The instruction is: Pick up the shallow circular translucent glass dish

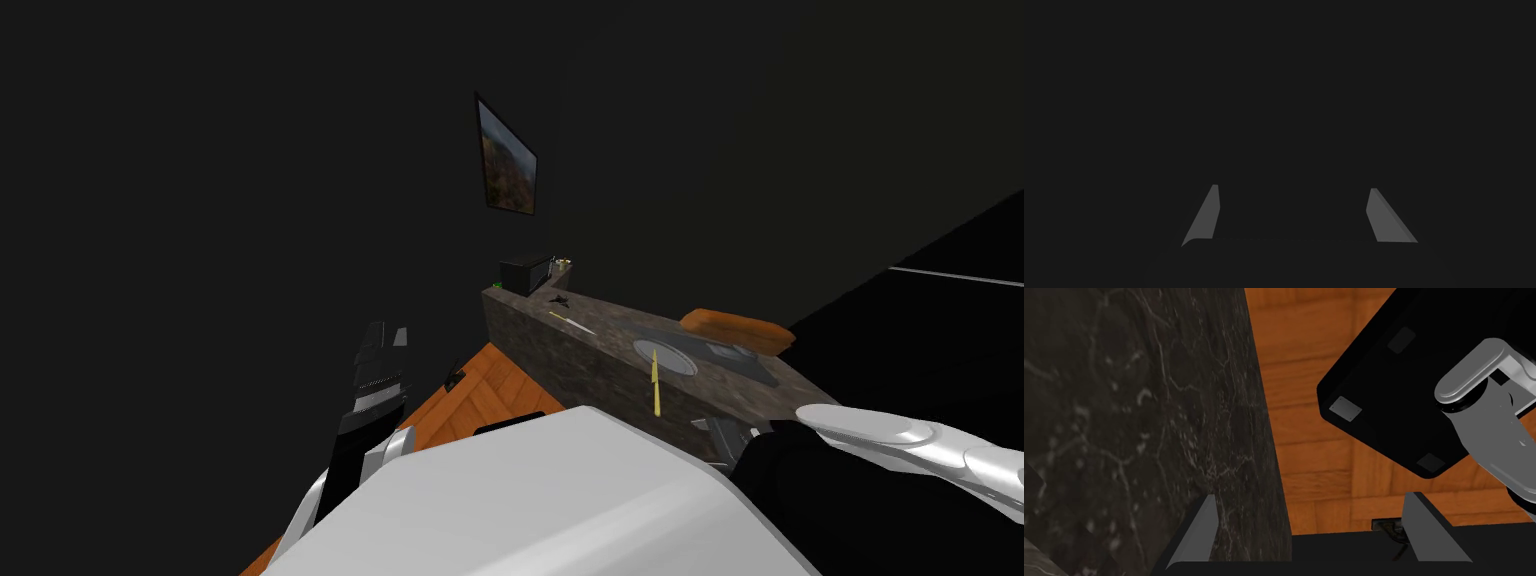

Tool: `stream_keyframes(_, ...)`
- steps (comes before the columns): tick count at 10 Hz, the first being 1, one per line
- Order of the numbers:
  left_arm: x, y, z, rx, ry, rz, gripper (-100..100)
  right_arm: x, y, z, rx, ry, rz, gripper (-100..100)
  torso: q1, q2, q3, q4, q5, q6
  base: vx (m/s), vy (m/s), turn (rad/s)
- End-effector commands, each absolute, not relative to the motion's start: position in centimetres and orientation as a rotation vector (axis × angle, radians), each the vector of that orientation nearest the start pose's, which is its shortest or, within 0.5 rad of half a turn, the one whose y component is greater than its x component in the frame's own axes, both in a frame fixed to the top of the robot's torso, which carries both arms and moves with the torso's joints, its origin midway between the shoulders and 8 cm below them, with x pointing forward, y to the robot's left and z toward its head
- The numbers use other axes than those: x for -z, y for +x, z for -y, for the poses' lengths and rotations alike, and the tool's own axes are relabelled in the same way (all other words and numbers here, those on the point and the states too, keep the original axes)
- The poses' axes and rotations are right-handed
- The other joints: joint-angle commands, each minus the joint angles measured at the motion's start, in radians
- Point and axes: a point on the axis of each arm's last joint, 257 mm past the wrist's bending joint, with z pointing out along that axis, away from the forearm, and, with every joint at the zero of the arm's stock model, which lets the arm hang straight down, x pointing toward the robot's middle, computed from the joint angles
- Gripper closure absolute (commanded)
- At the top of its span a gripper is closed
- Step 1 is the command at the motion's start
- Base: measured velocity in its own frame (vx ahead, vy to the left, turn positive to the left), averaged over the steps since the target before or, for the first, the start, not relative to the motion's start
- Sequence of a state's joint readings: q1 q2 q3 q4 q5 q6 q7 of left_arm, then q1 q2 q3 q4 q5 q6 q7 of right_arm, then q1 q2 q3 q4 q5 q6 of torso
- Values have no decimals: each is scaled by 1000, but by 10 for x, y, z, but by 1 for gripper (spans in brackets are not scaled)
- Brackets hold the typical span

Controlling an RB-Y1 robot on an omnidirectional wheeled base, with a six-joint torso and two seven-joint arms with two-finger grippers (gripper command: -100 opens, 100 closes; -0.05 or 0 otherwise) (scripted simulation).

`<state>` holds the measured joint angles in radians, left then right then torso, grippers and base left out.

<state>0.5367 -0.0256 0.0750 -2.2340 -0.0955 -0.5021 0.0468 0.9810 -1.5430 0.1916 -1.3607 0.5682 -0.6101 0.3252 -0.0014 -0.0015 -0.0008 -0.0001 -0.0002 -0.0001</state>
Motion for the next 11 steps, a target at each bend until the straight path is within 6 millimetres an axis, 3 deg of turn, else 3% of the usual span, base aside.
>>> stream_keyframes(1, 8, 345, -303, 1179, -689, -686, 0, 362, 52, 608, -66, -951, -2788, -100, 0, 0, 0, 0, 0, 0, 19, -22, 50)
stream_keyframes(2, 8, 345, -303, 1179, -689, -686, 0, 351, 58, 626, -22, -1016, -2800, -100, 0, 0, 0, 0, 0, 1, 26, -27, 66)
stream_keyframes(3, 8, 345, -303, 1179, -689, -686, 0, 350, 58, 626, -22, -1018, -2800, -100, -1, 0, 0, 0, 0, 0, 20, -32, 45)
stream_keyframes(5, 8, 345, -303, 1179, -689, -686, 0, 331, 68, 653, 50, -1122, -2818, -100, -1, 0, 0, 0, -1, 0, 34, -56, 88)
stream_keyframes(9, 8, 345, -303, 1179, -689, -687, 0, 311, 77, 676, 109, -1227, -2836, -100, -4, -2, -1, -1, -1, 0, 57, -81, 87)
stream_keyframes(11, 8, 345, -303, 1179, -689, -687, 0, 310, 72, 677, 97, -1251, -2849, -100, -8, -5, -3, -1, -2, 0, 91, -150, 94)
